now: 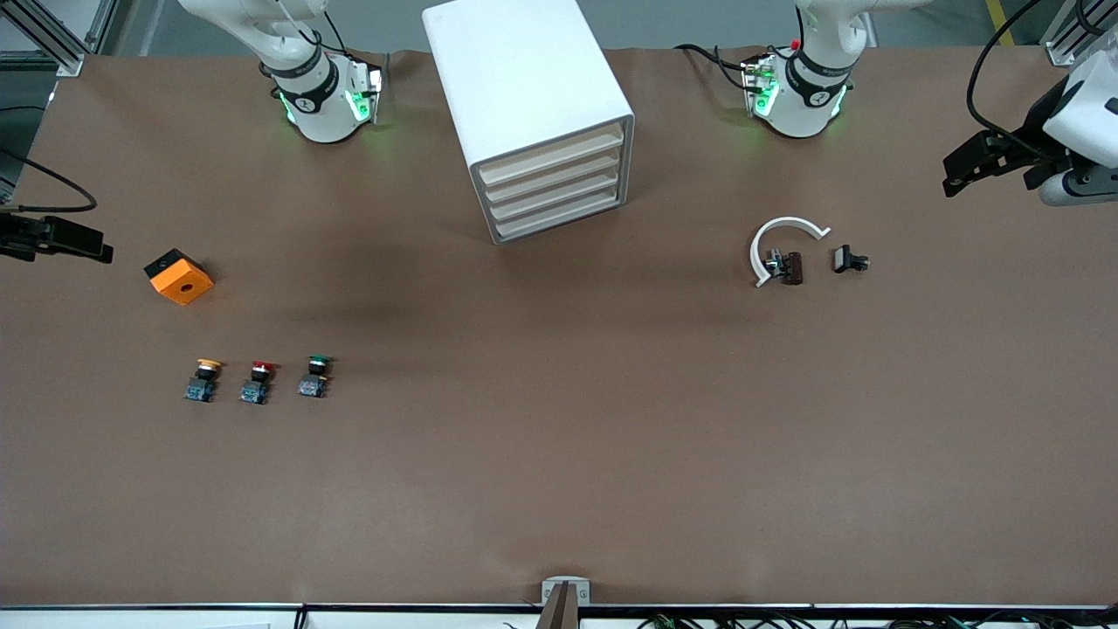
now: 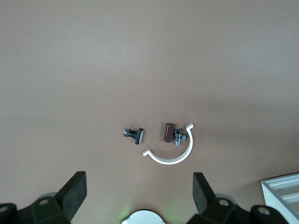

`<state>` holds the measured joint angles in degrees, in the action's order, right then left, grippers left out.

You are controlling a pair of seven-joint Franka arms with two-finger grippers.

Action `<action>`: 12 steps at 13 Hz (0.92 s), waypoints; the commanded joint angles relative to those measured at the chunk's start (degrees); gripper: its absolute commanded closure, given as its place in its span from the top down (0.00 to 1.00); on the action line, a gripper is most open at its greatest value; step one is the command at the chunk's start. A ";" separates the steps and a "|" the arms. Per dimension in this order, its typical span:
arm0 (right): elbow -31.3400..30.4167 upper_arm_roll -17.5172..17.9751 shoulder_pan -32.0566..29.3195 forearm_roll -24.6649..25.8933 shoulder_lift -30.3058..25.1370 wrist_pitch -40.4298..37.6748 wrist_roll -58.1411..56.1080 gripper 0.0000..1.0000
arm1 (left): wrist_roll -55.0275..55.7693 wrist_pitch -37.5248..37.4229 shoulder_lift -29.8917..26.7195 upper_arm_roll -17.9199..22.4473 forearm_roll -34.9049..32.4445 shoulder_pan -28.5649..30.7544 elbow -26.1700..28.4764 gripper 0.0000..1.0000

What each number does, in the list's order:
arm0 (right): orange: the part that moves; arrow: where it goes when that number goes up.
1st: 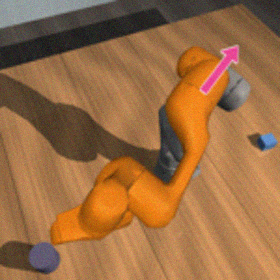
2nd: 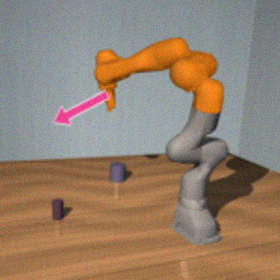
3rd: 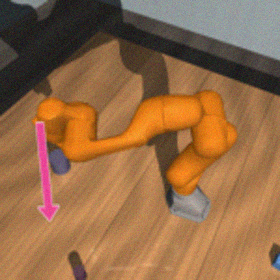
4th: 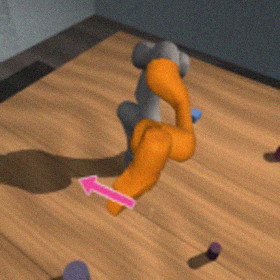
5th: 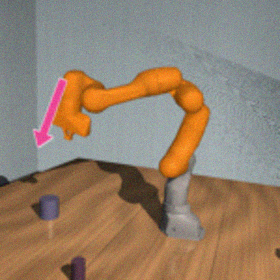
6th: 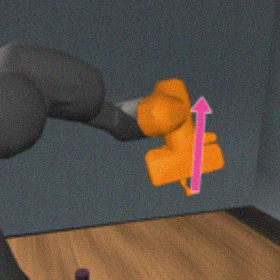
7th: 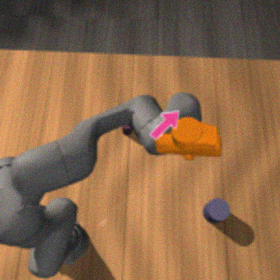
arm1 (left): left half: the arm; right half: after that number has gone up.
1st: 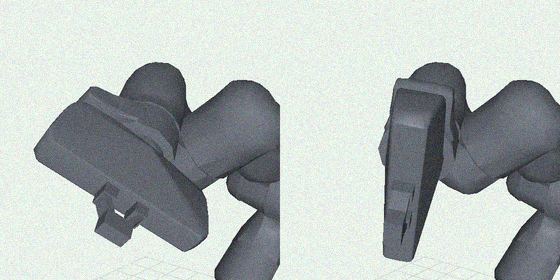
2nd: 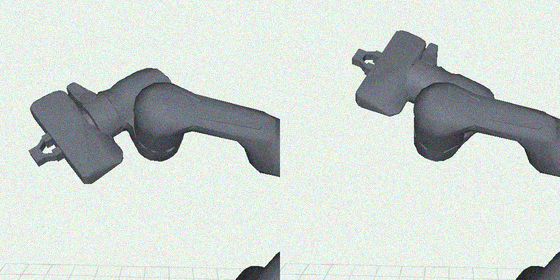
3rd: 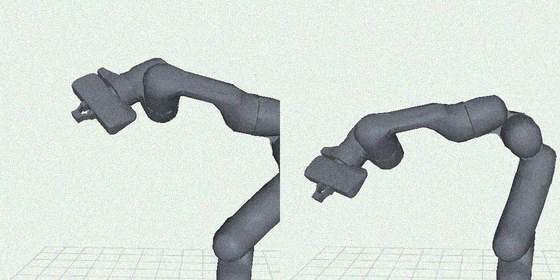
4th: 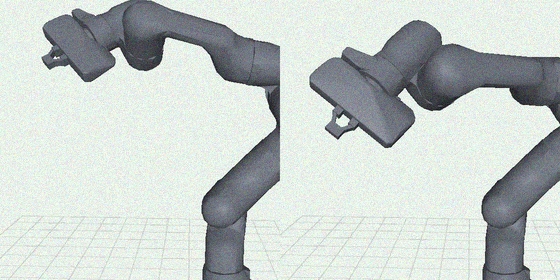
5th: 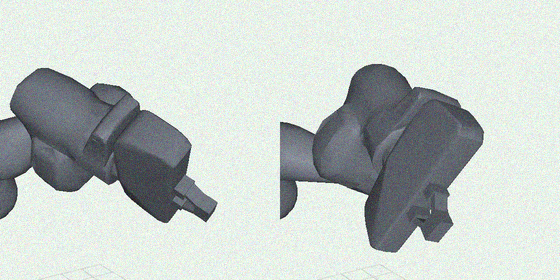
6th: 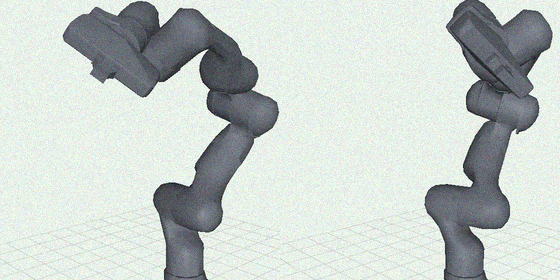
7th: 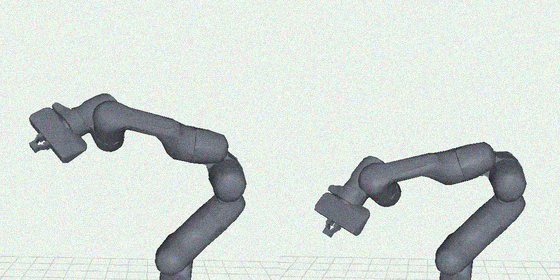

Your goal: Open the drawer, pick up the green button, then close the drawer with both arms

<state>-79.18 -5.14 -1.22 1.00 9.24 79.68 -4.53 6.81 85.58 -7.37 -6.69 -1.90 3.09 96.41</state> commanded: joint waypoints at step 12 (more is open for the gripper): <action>-6.25 0.57 -1.34 -1.62 -9.76 -1.19 -0.66 1.00 | -0.75 0.99 -1.33 -0.17 1.02 1.22 1.23 1.00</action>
<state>-84.64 -5.25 -1.52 0.56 1.57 79.20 -4.59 6.82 85.60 -7.41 -6.62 -1.80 3.57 96.53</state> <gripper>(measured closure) 0.000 0.000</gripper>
